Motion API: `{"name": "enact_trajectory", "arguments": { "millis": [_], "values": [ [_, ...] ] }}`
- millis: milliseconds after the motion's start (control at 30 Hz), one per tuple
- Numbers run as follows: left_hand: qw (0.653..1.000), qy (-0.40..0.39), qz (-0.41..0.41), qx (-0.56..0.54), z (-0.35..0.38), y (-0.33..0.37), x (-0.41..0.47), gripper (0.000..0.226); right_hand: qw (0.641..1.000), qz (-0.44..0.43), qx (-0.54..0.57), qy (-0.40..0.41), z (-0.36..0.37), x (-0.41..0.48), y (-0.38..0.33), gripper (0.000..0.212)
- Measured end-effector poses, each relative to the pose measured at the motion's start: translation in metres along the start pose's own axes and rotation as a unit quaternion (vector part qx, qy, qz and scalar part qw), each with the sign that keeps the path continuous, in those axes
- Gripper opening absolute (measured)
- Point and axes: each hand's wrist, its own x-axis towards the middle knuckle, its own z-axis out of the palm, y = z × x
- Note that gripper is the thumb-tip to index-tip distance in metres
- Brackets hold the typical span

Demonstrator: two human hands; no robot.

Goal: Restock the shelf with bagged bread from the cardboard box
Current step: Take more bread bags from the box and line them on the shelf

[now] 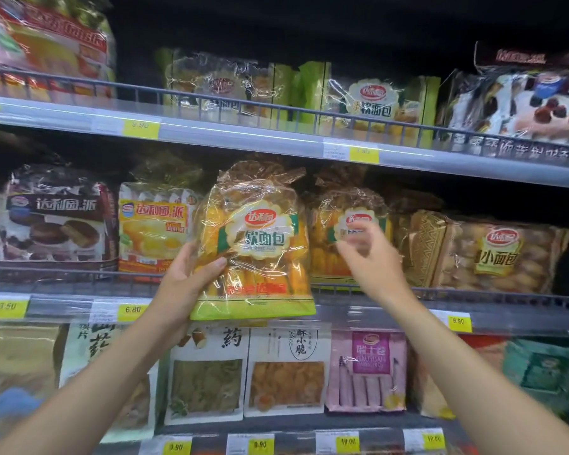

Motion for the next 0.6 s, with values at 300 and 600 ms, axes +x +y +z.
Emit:
{"name": "enact_trajectory", "arguments": {
  "millis": [300,600],
  "values": [
    [0.998,0.016,-0.046,0.032,0.036,0.006,0.022,0.060,0.977,0.106,0.095,-0.157,0.022,0.005,-0.018,0.073],
    [0.974,0.073,-0.058,0.206,0.042,0.025,0.071,0.076,0.973,0.143,0.164,-0.072,0.043,0.043,-0.030,0.054]
  ]
}}
